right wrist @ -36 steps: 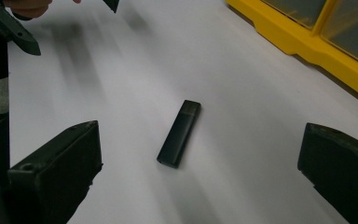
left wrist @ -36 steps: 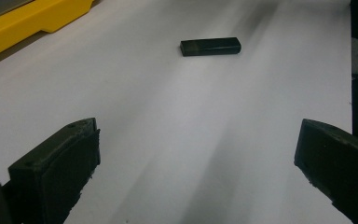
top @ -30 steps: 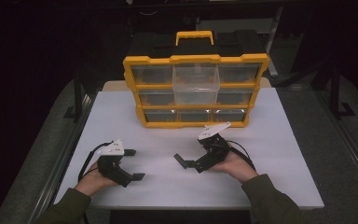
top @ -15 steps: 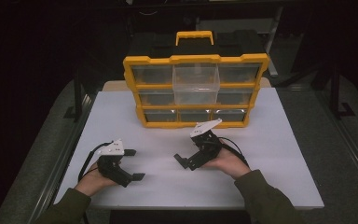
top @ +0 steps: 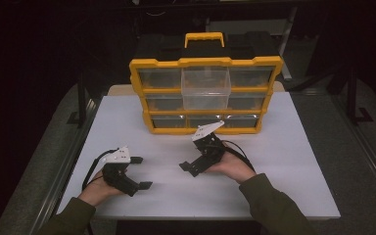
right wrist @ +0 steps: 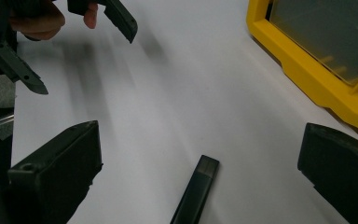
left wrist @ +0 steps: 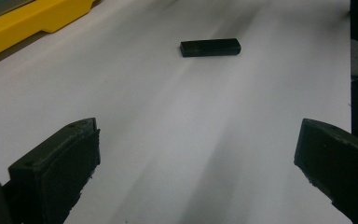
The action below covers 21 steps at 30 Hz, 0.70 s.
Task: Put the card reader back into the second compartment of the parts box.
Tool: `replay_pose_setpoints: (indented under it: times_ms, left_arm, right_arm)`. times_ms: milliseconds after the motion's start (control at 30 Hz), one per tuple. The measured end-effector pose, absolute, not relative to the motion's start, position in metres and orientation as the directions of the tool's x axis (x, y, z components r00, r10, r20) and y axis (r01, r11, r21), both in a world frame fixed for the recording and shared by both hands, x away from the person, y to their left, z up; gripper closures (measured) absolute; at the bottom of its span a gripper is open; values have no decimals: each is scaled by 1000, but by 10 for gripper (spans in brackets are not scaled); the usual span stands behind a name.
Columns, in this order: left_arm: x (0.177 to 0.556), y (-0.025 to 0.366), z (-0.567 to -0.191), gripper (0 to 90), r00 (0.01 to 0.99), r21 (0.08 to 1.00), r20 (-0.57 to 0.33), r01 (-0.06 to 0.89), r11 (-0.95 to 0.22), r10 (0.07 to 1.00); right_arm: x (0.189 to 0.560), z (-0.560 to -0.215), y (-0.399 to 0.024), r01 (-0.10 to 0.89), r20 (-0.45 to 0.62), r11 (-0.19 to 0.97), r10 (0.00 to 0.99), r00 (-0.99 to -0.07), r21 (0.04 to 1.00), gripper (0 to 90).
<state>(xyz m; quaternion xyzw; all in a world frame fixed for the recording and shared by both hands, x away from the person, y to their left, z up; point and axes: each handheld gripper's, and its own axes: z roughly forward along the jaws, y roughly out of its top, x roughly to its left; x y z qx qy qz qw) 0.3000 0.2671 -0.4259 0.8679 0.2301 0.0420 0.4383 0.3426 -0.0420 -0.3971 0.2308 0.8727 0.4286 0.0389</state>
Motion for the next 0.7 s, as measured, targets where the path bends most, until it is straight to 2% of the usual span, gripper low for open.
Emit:
replay_pose_setpoints:
  times_ms: [700]
  left_arm:
    - [299,268,-425,0,892,784,-128,358,-508,433]
  right_arm:
    - [343,-412,-35,400,109,596,463,-880,697,0]
